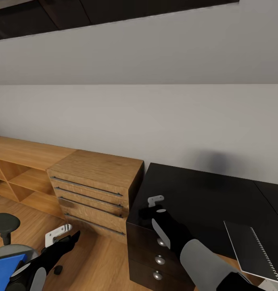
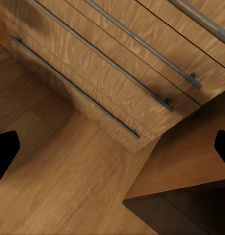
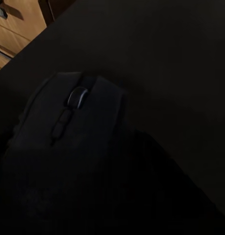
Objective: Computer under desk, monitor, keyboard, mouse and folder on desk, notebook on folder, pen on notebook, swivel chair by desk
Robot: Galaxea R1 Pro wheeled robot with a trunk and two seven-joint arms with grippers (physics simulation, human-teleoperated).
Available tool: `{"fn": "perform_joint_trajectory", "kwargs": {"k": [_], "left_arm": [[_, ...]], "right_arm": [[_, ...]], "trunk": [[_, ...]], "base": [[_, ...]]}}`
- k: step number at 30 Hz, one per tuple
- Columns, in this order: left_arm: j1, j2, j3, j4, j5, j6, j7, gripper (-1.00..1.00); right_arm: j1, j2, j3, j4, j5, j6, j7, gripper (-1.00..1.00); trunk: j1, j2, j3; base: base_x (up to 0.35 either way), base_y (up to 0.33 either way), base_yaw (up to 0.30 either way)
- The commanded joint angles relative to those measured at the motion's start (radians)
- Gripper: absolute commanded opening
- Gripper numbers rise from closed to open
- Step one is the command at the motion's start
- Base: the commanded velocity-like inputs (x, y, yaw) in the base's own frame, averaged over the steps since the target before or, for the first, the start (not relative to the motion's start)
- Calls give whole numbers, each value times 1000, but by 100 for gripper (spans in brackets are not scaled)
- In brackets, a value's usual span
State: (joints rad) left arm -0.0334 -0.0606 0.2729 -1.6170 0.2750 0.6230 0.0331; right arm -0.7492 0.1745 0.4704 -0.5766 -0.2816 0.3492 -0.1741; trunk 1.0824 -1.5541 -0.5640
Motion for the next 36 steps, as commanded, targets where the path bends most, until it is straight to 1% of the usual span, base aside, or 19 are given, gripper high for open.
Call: {"fn": "perform_joint_trajectory", "kwargs": {"k": [1, 3, 7, 11, 12, 14, 15, 16, 17, 18, 19, 21, 22, 23, 26, 31, 32, 34, 36], "left_arm": [[-1, -1, 2, -1, 10, 6, 3, 100], [0, -1, 1, -1, 10, 6, 3, 100], [-1, -1, -14, -1, 9, 4, 3, 100], [-1, -1, -26, -1, 7, 3, 4, 100], [0, -1, -29, -1, 6, 3, 4, 100], [-1, -1, -32, 1, 5, 3, 5, 100], [-1, -1, -32, 2, 5, 3, 5, 100], [-1, -2, -33, 2, 5, 3, 5, 100], [-1, -2, -34, 4, 4, 4, 5, 100], [0, -2, -34, 5, 4, 4, 5, 100], [-1, -1, -35, 6, 4, 4, 5, 100], [-1, 0, -34, 6, 4, 6, 4, 100], [0, 1, -34, 6, 4, 6, 4, 100], [0, 1, -34, 6, 4, 7, 3, 100], [0, 2, -34, 7, 4, 5, 4, 100], [0, 2, -34, 8, 5, 5, 3, 100], [0, 2, -34, 8, 6, 5, 2, 100], [0, 1, -34, 9, 6, 5, 2, 100], [0, 1, -34, 9, 6, 5, 2, 100]], "right_arm": [[-1, 0, 4, -1, -12, 2, -11, -100], [-1, 0, 2, -2, -12, 1, -12, -100], [-1, 0, -2, -5, -12, 1, -13, -100], [-1, -13, -36, -30, -13, 3, -14, -100], [0, -23, -53, -71, -13, 9, -16, -100], [13, -52, -67, -231, -12, 72, -33, -100], [32, -70, -70, -320, -13, 118, -56, -100], [47, -79, -71, -367, -15, 141, -70, -100], [105, -102, -81, -508, -30, 202, -119, -100], [125, -107, -89, -553, -39, 217, -137, -100], [181, -120, -137, -684, -77, 249, -190, -100], [250, -128, -219, -842, -134, 291, -237, -100], [289, -131, -249, -901, -153, 316, -249, -100], [321, -132, -272, -935, -167, 340, -257, -100], [365, -131, -305, -978, -186, 377, -266, -100], [378, -127, -328, -990, -200, 379, -268, -100], [380, -125, -348, -992, -226, 380, -268, -100], [380, -125, -357, -992, -249, 380, -269, -100], [381, -125, -361, -992, -261, 380, -269, -100]], "trunk": [[0, -1, -1], [0, -1, -1], [-15, 27, 11], [-31, 55, 24], [-35, 62, 27], [-42, 76, 33], [-46, 83, 37], [-50, 90, 40], [-54, 97, 43], [-58, 104, 46], [-61, 111, 49], [-61, 111, 49], [-61, 111, 49], [-61, 111, 49], [-61, 111, 49], [-61, 111, 49], [-61, 111, 49], [-61, 111, 49], [-61, 111, 49]], "base": [[0, 0, 0], [0, 0, 0], [0, 0, 0], [0, 0, 0], [0, 0, 0], [0, 0, 0], [0, 0, 0], [0, 0, 0], [0, 0, 0], [0, 0, 0], [0, 0, 0], [0, 0, 0], [0, 0, 0], [0, 0, 0], [0, 0, 0], [-66, 0, 0], [-275, 0, 0], [-296, 0, 0], [-314, 0, 0]]}}
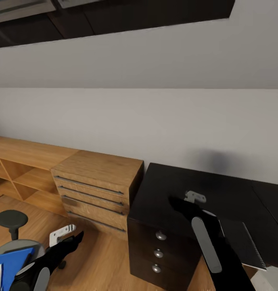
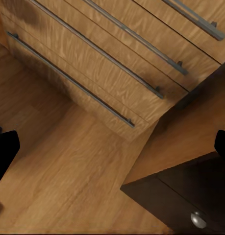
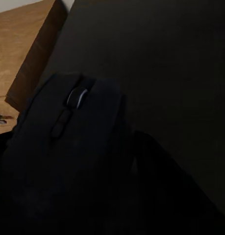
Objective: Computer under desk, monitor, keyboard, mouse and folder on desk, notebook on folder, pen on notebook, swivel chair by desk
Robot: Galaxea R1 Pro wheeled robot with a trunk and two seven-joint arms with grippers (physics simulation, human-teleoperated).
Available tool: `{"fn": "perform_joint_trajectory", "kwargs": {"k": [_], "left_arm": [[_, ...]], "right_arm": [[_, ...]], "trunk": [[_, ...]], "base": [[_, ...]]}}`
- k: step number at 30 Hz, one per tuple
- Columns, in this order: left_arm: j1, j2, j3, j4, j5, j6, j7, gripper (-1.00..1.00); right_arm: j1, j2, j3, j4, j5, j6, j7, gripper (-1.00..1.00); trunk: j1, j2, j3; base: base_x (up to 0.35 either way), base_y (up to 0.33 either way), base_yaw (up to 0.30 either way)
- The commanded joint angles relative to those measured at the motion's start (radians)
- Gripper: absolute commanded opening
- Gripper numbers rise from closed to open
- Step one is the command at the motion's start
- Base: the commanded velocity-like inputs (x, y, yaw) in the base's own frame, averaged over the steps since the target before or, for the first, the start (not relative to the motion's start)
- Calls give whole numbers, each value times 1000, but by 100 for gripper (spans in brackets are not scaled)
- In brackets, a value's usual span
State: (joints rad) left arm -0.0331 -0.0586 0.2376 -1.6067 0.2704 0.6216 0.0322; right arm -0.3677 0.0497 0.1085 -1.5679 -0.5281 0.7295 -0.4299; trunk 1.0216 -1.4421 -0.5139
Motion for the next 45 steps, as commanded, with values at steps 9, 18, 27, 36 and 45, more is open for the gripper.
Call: {"fn": "perform_joint_trajectory", "kwargs": {"k": [9, 18, 27, 36, 45], "left_arm": [[-1, 1, -1, 37, 10, 10, 6, 100], [-1, 4, 0, 206, -6, 3, 5, 100], [-2, 14, -1, 576, -126, -349, 0, 100], [-1, 14, -1, 590, -126, -373, 4, 100], [-2, 14, -1, 591, -126, -376, 5, 100]], "right_arm": [[-1, 13, -163, -1, -53, -2, -18, -100], [-1, 62, -333, -1, -100, -2, -54, -100], [-1, 35, -343, -1, -99, 3, -68, -100], [-5, -63, -322, 2, -94, 120, -107, -100], [-5, -220, -225, 65, -93, 151, -103, -100]], "trunk": [[-1, -1, 1], [-1, -1, 1], [-1, -1, 1], [-1, -1, 1], [-1, -1, 1]], "base": [[-335, 0, -186], [-309, 0, -226], [-80, 0, -108], [0, 0, -267], [0, 0, -271]]}}
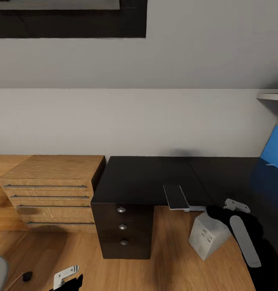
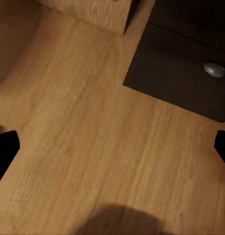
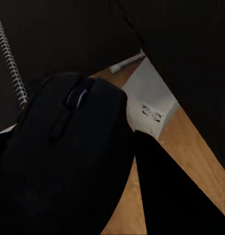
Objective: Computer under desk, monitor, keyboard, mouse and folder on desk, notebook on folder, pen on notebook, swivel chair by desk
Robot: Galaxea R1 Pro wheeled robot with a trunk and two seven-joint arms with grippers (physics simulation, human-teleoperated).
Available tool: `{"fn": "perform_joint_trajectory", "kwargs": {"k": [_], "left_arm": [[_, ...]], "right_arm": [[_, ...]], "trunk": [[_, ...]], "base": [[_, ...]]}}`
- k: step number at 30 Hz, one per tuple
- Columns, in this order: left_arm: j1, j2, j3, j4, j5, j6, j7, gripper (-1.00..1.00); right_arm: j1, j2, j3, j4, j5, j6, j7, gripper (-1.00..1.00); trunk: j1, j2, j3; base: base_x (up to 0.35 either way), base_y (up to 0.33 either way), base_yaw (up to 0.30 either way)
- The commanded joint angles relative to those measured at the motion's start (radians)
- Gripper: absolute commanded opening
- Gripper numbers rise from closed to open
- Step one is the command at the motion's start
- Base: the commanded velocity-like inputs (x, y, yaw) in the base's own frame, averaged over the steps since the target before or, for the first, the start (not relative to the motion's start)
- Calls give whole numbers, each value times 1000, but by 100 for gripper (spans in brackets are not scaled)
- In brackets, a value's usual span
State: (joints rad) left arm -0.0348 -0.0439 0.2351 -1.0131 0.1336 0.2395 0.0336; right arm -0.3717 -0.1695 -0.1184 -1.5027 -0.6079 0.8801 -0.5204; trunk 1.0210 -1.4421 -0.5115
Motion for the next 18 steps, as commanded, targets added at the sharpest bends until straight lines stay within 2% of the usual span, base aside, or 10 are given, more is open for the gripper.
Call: {"fn": "perform_joint_trajectory", "kwargs": {"k": [1, 4, 8, 10, 15, 16, 17, 18], "left_arm": [[0, -1, 1, -2, 11, 6, 3, 100], [0, -2, 1, 12, 10, 5, 3, 100], [0, -2, 0, 24, 9, 1, 3, 100], [0, -2, 0, 27, 9, -5, 3, 100], [0, -1, 0, 30, 9, -9, 3, 100], [0, -1, 0, 30, 9, -10, 3, 100], [1, -1, 0, 30, 9, -10, 3, 100], [1, -1, 0, 30, 9, -10, 3, 100]], "right_arm": [[-1, -11, 15, 11, -13, 0, -12, -100], [-1, -55, 57, 62, -10, 0, -12, -100], [-1, -79, 73, 89, 15, -1, -12, -100], [-1, -94, 79, 96, 64, 0, -12, -100], [-1, -124, 85, 102, 220, 0, 14, -100], [0, -134, 87, 105, 265, 0, 62, -100], [1, -146, 89, 108, 288, 0, 100, -100], [1, -169, 90, 128, 319, 0, 186, -100]], "trunk": [[0, -1, -1], [0, -1, -1], [0, -1, -1], [0, -1, -1], [0, -1, -1], [0, -1, -1], [0, -1, -1], [0, -1, -1]], "base": [[0, 0, -271], [0, 0, -272], [0, 0, -283], [0, 0, -292], [0, 0, -295], [0, 0, -296], [0, 0, -296], [0, 0, -296]]}}
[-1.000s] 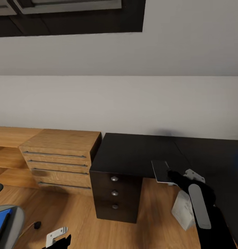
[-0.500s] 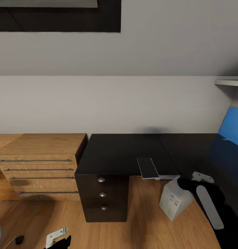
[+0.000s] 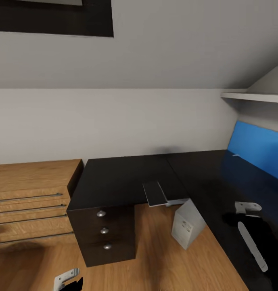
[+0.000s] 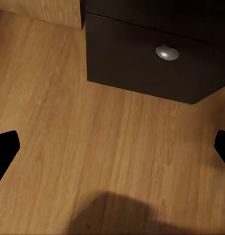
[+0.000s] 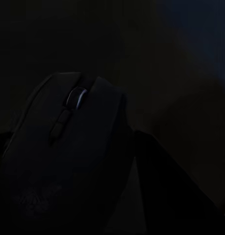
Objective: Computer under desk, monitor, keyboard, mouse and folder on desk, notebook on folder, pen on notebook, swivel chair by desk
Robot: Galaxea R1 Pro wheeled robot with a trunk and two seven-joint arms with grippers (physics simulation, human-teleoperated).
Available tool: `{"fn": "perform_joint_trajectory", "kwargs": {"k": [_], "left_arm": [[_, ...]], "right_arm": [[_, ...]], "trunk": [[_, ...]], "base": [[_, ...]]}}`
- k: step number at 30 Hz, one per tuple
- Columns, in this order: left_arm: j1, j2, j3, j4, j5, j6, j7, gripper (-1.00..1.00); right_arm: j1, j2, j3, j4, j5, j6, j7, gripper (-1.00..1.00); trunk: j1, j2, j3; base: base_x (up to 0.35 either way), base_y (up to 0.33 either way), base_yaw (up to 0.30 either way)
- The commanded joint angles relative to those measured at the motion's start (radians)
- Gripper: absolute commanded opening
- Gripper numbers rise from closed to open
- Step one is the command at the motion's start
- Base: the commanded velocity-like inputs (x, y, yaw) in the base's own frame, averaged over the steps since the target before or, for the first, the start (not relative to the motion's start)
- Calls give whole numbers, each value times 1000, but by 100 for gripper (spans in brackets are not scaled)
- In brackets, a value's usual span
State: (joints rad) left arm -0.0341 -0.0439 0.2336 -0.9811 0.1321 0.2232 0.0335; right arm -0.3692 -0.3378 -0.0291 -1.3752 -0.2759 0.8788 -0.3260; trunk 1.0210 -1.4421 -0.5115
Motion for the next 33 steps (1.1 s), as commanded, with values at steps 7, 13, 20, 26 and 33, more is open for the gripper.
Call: {"fn": "perform_joint_trajectory", "kwargs": {"k": [7, 13, 20, 26, 33], "left_arm": [[0, -2, 1, -2, 11, 5, 3, 100], [0, -3, 1, 1, 11, 5, 3, 100], [0, -4, 1, 8, 11, 5, 4, 100], [0, -4, 1, 9, 11, -5, 3, 100], [0, -2, 2, 9, 11, -40, 3, 100]], "right_arm": [[-2, -54, -6, 145, 280, -115, 414, -100], [-1, -55, -7, 166, 302, -211, 455, -100], [-2, -54, -6, 181, 307, -249, 488, -100], [-2, -51, 0, 180, 306, -250, 488, -100], [-2, -37, 4, 179, 310, -251, 486, -100]], "trunk": [[0, -1, -1], [0, -1, -1], [0, -1, -1], [0, -1, -1], [0, -1, -1]], "base": [[0, 0, -296], [0, 0, -296], [0, 0, -296], [0, 0, -176], [106, 0, -8]]}}
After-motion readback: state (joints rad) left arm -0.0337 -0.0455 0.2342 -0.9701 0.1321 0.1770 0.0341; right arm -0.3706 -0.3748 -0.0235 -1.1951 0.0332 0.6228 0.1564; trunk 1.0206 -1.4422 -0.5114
